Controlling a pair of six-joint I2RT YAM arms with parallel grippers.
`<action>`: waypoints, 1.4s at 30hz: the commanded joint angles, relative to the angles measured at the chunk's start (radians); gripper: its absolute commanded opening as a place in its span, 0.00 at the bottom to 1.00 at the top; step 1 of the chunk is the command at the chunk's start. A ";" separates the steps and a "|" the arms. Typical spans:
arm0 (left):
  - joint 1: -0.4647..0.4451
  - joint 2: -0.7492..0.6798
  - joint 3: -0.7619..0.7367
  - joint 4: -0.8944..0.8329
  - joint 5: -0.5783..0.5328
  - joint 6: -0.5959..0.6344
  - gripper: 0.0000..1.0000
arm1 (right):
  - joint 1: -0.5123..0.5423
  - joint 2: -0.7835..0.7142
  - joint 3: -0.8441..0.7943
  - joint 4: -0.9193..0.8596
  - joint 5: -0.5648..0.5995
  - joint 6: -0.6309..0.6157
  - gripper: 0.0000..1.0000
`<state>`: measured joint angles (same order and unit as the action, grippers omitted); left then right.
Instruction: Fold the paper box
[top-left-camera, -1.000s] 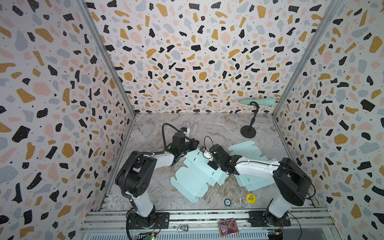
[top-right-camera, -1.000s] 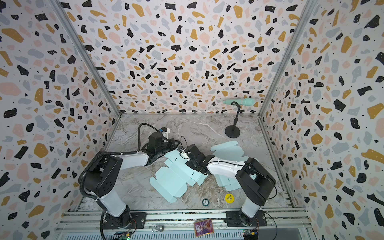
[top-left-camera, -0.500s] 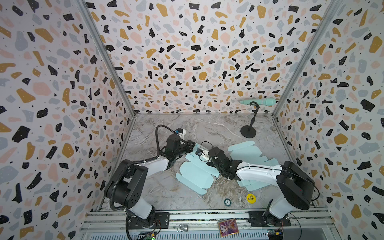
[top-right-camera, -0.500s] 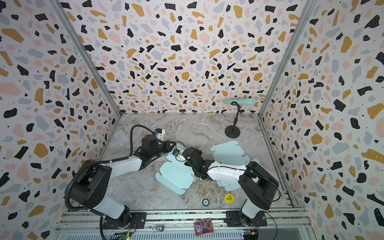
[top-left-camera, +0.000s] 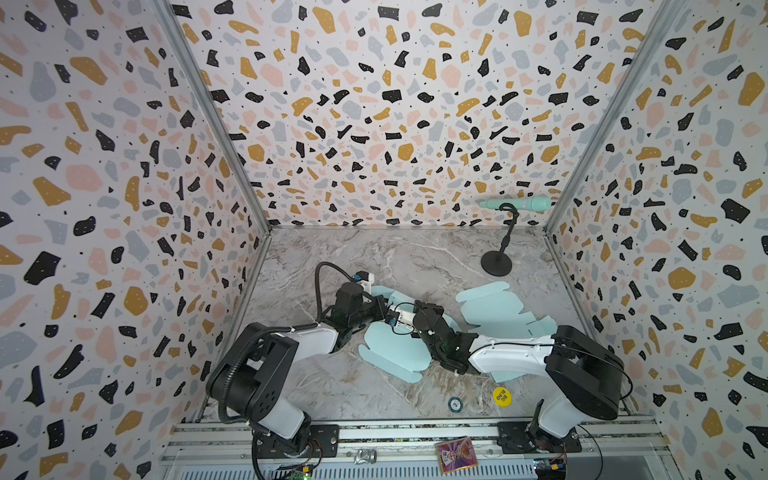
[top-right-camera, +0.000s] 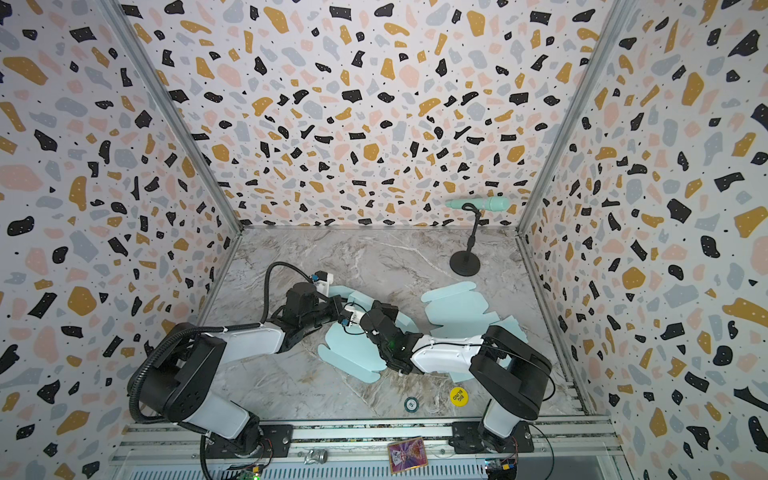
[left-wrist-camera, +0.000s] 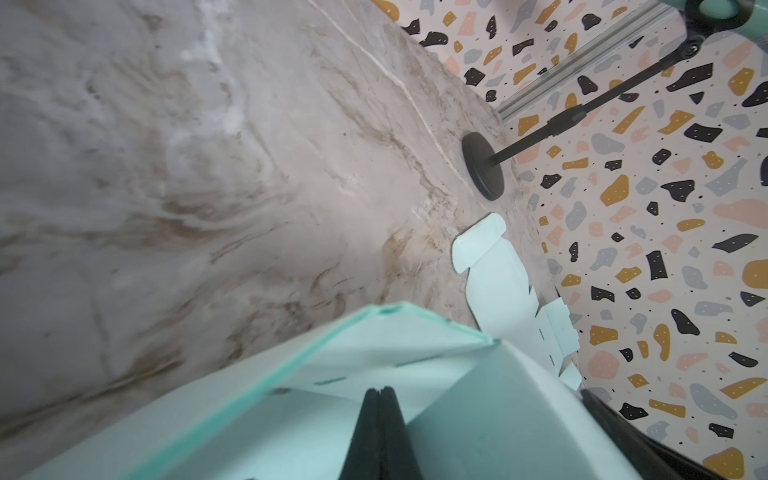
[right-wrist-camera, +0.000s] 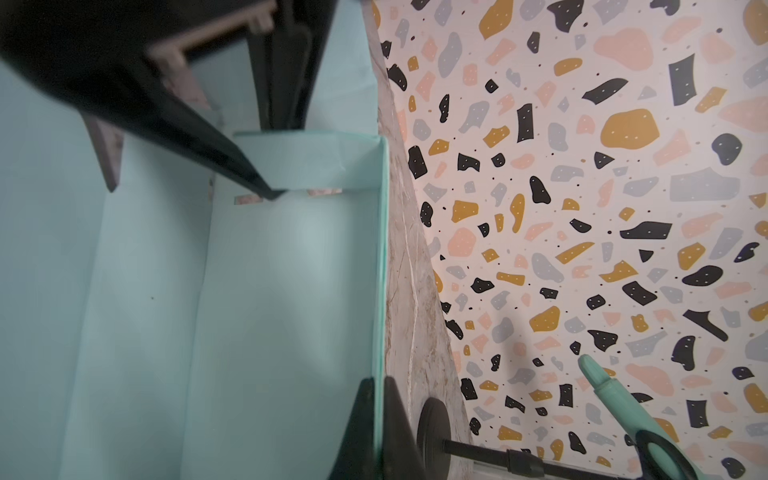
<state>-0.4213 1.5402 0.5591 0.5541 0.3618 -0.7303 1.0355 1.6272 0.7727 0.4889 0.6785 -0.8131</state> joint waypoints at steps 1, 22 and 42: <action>0.058 -0.037 -0.085 0.082 0.041 -0.016 0.00 | -0.005 0.004 -0.019 0.066 0.020 -0.066 0.00; 0.061 0.093 -0.060 0.148 0.083 0.069 0.45 | -0.004 -0.010 -0.054 0.088 -0.050 -0.084 0.00; -0.069 0.111 -0.060 0.221 0.059 0.003 0.19 | -0.011 0.009 -0.032 0.080 -0.062 -0.055 0.00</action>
<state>-0.4709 1.6600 0.5003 0.7113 0.4126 -0.7113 1.0229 1.6344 0.7284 0.5690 0.6411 -0.8986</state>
